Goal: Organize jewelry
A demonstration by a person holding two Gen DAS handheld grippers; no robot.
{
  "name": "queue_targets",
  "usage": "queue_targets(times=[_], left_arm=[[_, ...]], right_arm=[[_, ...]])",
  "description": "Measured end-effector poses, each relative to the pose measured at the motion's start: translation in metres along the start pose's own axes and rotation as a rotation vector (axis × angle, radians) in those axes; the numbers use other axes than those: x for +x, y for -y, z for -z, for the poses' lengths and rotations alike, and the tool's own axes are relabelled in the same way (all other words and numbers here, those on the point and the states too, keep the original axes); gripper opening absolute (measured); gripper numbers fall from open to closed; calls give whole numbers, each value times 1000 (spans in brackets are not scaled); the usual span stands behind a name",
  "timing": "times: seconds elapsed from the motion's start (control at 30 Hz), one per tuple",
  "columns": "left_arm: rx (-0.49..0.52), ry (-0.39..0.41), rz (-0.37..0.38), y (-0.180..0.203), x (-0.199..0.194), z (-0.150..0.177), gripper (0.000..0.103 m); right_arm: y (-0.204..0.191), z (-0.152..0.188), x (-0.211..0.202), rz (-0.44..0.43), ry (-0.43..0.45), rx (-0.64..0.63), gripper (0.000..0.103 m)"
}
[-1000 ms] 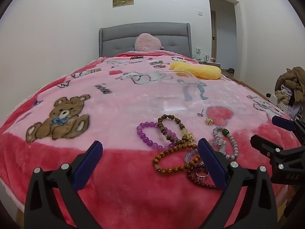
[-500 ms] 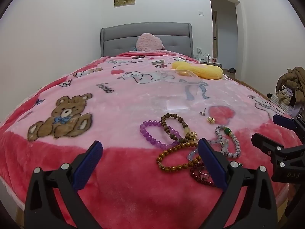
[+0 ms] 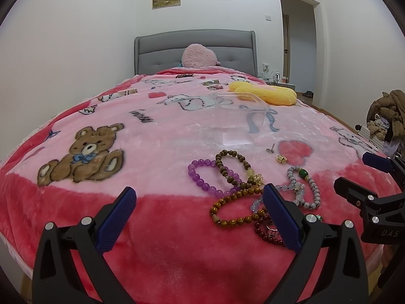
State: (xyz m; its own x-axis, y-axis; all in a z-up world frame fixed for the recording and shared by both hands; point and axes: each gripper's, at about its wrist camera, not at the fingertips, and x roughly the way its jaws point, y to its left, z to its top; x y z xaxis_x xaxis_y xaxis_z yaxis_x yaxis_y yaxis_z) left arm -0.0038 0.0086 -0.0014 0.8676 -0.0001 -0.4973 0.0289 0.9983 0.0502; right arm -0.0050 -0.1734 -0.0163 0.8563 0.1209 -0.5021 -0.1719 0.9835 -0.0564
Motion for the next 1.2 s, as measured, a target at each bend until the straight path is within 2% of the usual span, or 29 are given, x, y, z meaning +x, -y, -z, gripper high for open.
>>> queue_targets(times=[0.83,1.2], left_arm=[[0,-2,-1,-2,0,0,98],[-32,-7,41,-17,5,-1,98]], right_arm=[[2,1,0,-4,-1,8,95],[4,-5,6,11,10,0,95]])
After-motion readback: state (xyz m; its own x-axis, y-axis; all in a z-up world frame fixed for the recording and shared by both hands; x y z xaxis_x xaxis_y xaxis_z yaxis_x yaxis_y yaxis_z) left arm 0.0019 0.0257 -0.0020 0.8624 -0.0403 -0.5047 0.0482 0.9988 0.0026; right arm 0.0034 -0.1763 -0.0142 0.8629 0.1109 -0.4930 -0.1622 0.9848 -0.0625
